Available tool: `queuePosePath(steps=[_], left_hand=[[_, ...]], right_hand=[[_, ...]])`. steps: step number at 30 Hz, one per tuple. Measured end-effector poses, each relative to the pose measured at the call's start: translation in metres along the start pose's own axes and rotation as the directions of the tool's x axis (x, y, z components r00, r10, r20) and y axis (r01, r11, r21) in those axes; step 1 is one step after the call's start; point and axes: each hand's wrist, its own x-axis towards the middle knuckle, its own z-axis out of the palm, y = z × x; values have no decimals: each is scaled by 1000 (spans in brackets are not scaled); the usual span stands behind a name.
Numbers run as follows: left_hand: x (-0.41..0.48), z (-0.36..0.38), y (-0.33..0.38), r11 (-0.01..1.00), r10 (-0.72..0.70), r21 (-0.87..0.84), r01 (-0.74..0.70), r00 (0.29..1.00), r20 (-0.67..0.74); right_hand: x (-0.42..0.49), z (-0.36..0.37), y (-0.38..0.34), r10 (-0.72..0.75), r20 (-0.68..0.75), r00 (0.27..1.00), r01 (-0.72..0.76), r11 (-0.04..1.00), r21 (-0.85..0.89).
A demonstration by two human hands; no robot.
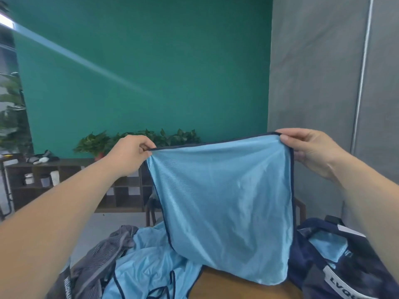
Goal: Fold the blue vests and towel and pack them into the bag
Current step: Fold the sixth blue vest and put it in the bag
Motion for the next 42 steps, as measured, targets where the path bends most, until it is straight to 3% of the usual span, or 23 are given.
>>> queuePosePath(steps=[2,5,7,8,10,11,13,14,17,20,22,27,30,32,34,36,38,40,42], left_hand=[[-2,-1,0,990,20,135,-27,998,53],[-1,-1,3,945,12,324,-50,993,120],[1,-2,12,957,33,288,-33,999,6],[2,-2,16,972,45,233,-15,991,-122],[7,-4,22,982,12,186,44,957,-290],[7,-5,25,970,-21,229,78,971,-240],[4,-5,31,943,-87,313,111,992,-89],[3,-5,33,947,-100,293,129,989,-113],[3,-8,42,980,-176,37,198,933,-315],[7,-11,55,967,-256,-86,241,926,-279],[10,-16,64,951,-304,-156,267,898,-318],[4,-18,67,961,-263,30,276,938,-227],[-2,-14,68,968,-251,-57,245,925,-285],[-6,-14,69,969,-231,-170,181,907,-351],[-15,-17,70,964,-177,-264,37,831,-528],[-24,-26,75,967,-21,-192,-169,697,-717],[-25,-34,79,954,112,-81,-290,592,-798],[-12,-38,76,956,162,-12,-292,565,-809],[2,-33,66,977,160,35,-211,614,-773]], right_hand=[[3,0,2,-26,-49,998,12,964,-265],[5,2,0,-63,-64,996,6,754,-657],[4,11,-7,-177,-110,978,24,619,-785],[3,16,-11,-294,-165,941,48,601,-798],[1,25,-17,-504,-317,804,116,655,-747],[2,28,-19,-518,-352,779,111,667,-737],[2,34,-18,-370,-273,888,0,595,-804],[1,37,-17,-307,-258,916,-33,583,-812],[1,36,-27,-354,-450,820,-22,766,-643],[8,38,-37,-238,-497,835,-56,860,-508],[12,40,-44,-232,-549,803,-32,903,-428],[9,47,-52,-66,-511,857,-112,944,-309],[2,47,-53,-96,-543,834,-110,936,-335],[-6,48,-55,-146,-532,834,-31,950,-309],[-17,52,-60,-262,-533,805,139,956,-260],[-28,56,-70,-390,-558,733,319,921,-225],[-36,63,-79,-478,-577,662,445,870,-211],[-36,69,-84,-522,-591,615,532,828,-177],[-27,74,-77,-538,-591,601,573,805,-151]])
